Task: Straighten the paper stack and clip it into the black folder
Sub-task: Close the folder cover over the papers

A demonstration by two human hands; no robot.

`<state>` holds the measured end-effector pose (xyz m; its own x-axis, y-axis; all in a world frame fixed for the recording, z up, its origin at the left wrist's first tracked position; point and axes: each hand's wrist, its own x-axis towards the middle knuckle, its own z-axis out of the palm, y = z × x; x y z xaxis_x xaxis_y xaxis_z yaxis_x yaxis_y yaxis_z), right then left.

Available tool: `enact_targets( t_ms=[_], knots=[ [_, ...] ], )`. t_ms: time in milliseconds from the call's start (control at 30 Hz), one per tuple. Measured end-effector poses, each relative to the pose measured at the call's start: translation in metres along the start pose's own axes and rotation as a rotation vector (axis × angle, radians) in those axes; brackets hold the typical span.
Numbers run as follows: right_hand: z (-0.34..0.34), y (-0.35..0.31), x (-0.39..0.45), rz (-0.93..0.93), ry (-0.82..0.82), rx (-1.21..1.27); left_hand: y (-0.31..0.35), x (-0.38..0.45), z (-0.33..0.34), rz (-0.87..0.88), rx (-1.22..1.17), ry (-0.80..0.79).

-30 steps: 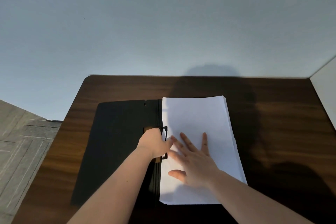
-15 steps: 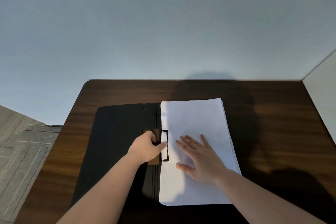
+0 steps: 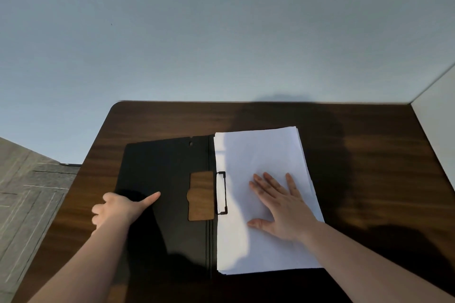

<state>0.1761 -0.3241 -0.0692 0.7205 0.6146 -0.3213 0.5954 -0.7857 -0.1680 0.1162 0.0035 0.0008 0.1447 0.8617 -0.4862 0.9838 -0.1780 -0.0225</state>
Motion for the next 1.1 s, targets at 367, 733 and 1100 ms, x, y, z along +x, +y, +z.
enact_targets(
  t_ms=[367, 733, 1100],
  knots=[
    [-0.017, 0.013, -0.003, -0.09, -0.073, 0.076, -0.003, 0.002, -0.04, 0.071, -0.306, -0.022],
    [-0.057, 0.044, -0.034, 0.441, -0.079, 0.162, 0.051, -0.092, -0.087, 0.721, -0.251, 0.157],
    [-0.065, 0.066, -0.057, 0.614, 0.008, 0.711, 0.12, -0.216, -0.04, 0.919, -0.325, -0.454]
  ],
)
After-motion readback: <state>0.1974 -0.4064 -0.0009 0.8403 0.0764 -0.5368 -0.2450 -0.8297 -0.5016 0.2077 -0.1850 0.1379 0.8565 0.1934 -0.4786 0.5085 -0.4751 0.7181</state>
